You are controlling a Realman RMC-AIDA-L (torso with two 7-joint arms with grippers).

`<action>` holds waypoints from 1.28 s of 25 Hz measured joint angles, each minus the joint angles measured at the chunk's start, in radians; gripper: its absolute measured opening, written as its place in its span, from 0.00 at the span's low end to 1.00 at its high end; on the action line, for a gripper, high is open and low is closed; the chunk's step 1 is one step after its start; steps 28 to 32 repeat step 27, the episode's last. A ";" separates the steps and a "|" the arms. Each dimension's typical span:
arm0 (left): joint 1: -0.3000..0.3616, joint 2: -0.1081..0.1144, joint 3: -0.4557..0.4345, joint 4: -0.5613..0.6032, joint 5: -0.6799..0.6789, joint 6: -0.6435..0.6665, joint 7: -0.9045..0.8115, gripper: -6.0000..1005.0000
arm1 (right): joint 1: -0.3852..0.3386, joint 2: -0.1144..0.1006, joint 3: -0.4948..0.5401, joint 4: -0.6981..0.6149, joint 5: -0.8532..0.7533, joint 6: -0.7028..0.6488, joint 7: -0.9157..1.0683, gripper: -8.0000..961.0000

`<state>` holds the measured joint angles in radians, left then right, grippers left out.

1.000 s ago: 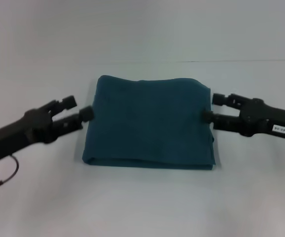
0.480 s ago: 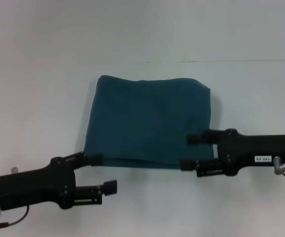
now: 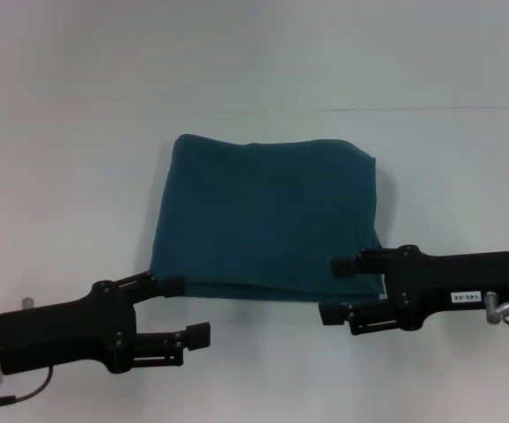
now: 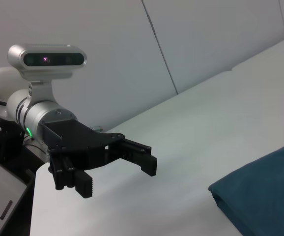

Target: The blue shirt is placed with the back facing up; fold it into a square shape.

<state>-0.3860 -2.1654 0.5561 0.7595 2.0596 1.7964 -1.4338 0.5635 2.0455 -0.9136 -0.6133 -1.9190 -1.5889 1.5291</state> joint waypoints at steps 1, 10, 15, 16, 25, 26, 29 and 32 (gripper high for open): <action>0.000 0.000 0.000 0.000 0.000 0.000 0.000 0.94 | -0.001 0.000 0.000 0.001 0.000 0.000 -0.001 0.95; -0.006 0.001 -0.001 0.000 -0.007 0.001 0.000 0.94 | -0.008 -0.001 0.000 0.002 -0.001 0.005 -0.009 0.95; -0.007 0.001 -0.003 0.000 -0.008 0.000 -0.001 0.94 | -0.008 0.000 -0.001 0.004 -0.002 0.008 -0.009 0.95; -0.007 0.001 -0.003 0.000 -0.009 0.001 -0.001 0.94 | -0.008 0.001 -0.001 0.004 -0.002 0.009 -0.009 0.95; -0.008 0.001 -0.002 0.000 -0.010 0.001 -0.001 0.94 | -0.008 0.002 -0.001 0.004 -0.005 0.009 -0.007 0.95; -0.008 0.001 -0.003 0.000 -0.010 0.002 -0.001 0.94 | -0.007 0.002 -0.001 0.004 -0.005 0.009 -0.007 0.95; -0.008 0.001 -0.003 0.000 -0.010 0.001 -0.001 0.94 | -0.007 0.002 -0.001 0.004 -0.005 0.009 -0.007 0.95; -0.008 0.001 -0.003 0.000 -0.010 0.001 -0.001 0.94 | -0.007 0.002 -0.001 0.004 -0.005 0.009 -0.007 0.95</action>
